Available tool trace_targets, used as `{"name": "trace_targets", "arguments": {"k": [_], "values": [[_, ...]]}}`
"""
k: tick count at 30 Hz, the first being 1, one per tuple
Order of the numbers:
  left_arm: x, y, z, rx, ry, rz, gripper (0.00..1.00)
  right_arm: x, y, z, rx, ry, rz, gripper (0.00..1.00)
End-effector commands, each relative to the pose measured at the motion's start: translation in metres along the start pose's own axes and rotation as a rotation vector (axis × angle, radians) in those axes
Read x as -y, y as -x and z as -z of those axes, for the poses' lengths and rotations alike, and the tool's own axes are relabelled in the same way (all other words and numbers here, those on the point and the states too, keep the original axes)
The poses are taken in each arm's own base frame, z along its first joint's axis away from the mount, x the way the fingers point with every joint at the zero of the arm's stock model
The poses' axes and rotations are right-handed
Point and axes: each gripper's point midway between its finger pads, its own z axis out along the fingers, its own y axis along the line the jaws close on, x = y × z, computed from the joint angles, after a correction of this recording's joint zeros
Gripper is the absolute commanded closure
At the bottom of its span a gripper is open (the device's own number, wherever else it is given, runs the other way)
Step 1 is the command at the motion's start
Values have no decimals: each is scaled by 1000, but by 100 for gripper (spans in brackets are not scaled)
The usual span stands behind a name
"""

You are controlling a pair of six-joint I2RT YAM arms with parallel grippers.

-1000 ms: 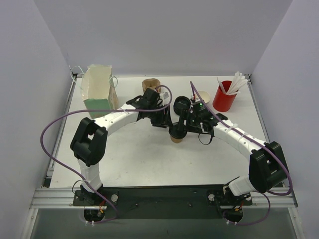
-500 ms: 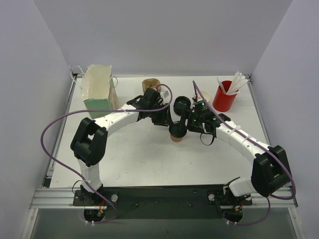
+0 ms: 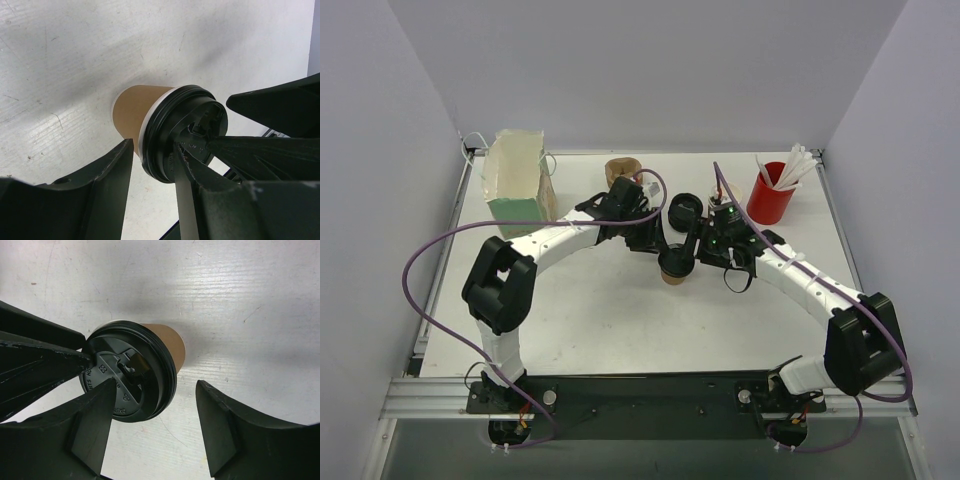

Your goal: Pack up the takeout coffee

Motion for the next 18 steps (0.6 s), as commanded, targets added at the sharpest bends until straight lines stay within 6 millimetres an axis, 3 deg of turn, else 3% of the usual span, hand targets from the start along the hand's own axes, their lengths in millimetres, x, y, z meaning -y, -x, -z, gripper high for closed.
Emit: {"name": "trace_targets", "arguments": {"k": [1,18], "values": [[12,12,8,66,-21,-29,53,0,6,4,33,14,-27,41],[8,9,5,63,-3,-30,53,-9,34,4,108,41,-23,42]]}}
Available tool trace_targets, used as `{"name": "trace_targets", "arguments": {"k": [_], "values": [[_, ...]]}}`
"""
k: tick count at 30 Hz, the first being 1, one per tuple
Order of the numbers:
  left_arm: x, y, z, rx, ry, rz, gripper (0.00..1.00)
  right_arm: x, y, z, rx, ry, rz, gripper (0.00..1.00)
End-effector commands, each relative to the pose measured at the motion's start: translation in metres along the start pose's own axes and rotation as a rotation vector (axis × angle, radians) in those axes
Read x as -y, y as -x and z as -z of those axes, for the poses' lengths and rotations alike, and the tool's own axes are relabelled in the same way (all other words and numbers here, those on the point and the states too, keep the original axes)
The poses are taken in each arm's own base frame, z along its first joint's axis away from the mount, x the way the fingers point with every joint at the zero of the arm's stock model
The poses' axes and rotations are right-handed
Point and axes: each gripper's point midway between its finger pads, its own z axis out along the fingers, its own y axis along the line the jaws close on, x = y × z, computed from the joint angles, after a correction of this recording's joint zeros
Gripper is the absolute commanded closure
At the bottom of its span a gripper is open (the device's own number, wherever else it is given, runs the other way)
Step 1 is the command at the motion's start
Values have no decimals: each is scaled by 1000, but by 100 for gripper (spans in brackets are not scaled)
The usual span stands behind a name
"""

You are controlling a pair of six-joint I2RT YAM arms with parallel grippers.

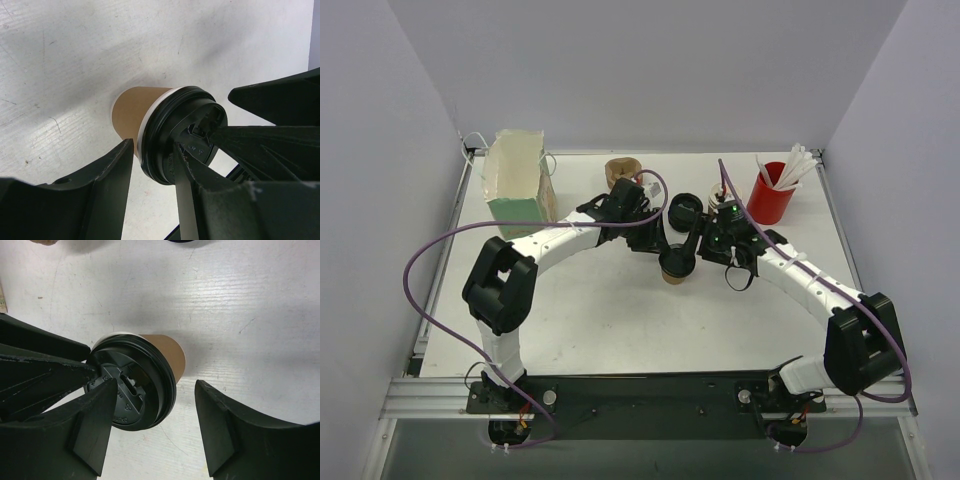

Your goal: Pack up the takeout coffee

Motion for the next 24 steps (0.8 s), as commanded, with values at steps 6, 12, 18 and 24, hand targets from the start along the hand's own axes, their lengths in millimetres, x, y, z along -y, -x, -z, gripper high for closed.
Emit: {"name": "trace_targets", "arguments": {"k": [6,12,18,24], "values": [[6,8,9,42,-2,-23,53,-16,31,1,79,41,0,41],[7,8,9,41,-6,-24,53,-16,33,-8,78,33,0,41],[7,7,9,39,-3,-25,53,-15,30,-16,62,25,0,41],[6,7,9,40,-1,-26,53,-10,23,-20,40,4,0,41]]}}
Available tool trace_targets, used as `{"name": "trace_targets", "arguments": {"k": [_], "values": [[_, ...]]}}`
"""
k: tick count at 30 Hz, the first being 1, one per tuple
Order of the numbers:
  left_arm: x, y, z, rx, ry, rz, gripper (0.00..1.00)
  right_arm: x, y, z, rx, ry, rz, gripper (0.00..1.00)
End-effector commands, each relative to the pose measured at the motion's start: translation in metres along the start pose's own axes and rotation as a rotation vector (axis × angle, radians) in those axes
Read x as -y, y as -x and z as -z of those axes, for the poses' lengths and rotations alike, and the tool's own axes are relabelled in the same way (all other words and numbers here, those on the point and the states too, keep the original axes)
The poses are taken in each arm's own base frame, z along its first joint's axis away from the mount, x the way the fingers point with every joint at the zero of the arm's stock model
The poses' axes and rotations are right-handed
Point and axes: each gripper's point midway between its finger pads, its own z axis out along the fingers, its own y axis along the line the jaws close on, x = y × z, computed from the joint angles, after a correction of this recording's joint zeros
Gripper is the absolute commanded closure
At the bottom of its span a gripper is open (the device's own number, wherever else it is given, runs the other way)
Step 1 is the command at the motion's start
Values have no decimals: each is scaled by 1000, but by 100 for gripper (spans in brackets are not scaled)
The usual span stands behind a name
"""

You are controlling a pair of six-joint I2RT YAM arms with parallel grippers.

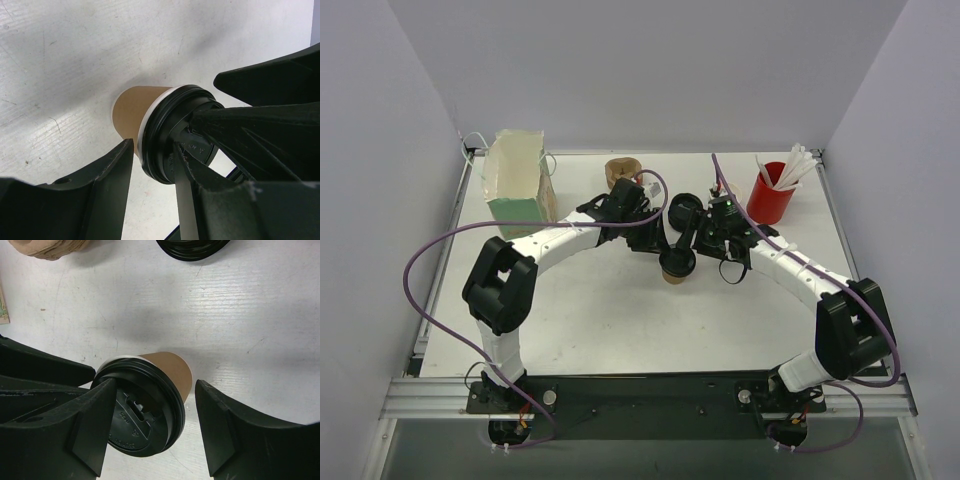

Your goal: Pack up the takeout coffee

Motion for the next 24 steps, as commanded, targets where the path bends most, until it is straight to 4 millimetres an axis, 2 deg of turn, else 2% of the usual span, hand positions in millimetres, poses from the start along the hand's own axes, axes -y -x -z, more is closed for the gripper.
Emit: {"name": "trace_targets", "arguments": {"k": [1,24], "values": [[7,7,9,40,-5,-27,53,-3,10,-2,26,-6,5,41],[-2,-3,2,27,15,-11,53,20,-17,-11,-70,-101,-1,42]]}}
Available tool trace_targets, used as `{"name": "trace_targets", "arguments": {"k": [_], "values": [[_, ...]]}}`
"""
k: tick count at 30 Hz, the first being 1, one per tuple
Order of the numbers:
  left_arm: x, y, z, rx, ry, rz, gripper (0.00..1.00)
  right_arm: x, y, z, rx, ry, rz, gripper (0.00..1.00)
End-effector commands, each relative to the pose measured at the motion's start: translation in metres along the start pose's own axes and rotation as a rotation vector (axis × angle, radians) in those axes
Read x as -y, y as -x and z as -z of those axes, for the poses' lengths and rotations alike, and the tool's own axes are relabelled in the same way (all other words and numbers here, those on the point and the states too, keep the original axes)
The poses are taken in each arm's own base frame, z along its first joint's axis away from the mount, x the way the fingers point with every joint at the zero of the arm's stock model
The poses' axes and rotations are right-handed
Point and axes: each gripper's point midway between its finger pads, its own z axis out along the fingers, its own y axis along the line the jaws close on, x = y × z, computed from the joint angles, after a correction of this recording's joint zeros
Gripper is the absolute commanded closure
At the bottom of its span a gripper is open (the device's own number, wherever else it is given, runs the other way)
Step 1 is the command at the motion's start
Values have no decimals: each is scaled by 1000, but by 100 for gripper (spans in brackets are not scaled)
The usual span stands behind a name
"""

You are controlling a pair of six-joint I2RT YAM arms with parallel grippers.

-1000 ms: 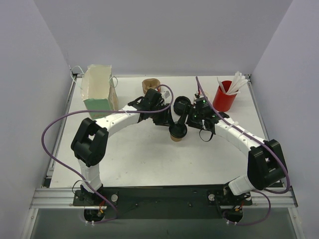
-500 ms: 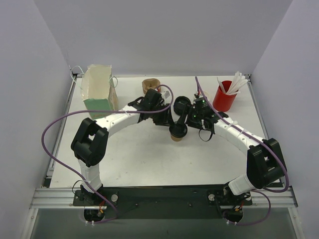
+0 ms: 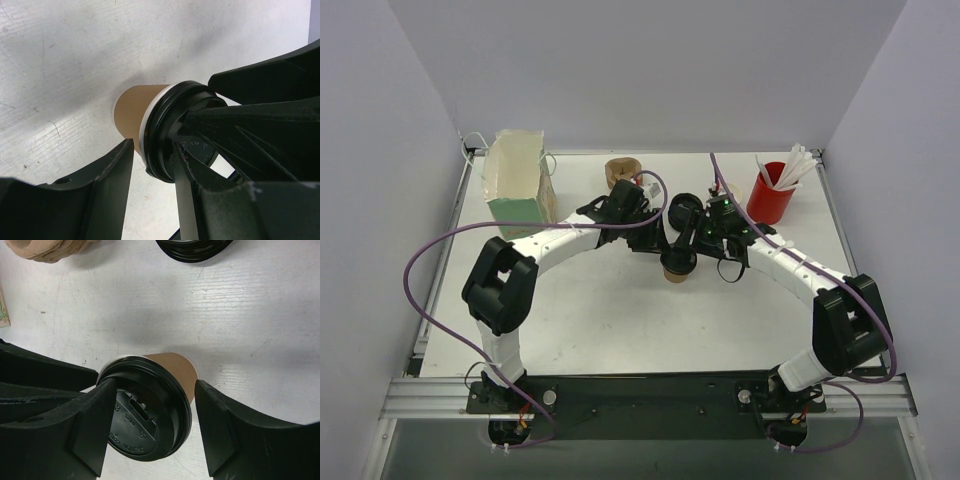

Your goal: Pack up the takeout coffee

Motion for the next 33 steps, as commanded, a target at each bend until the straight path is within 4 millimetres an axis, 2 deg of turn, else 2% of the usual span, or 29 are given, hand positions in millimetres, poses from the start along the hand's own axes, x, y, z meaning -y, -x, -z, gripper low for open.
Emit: {"name": "trace_targets", "arguments": {"k": [1,9,15,19,29,33], "values": [[-2,-2,4,16,20,-10,53,21,-17,-8,-65,-99,10,42],[-4,-7,3,14,26,-5,53,26,-24,-9,-81,-109,7,42],[5,-2,10,42,8,-3,53,18,-13,-1,-51,-83,15,41],[15,-1,15,70,12,-1,53,5,3,5,-30,-59,26,39],[18,-7,15,98,32,27,53,0,6,9,-41,-52,31,33],[19,-3,18,131,45,41,53,-4,12,14,-27,-45,30,32]]}}
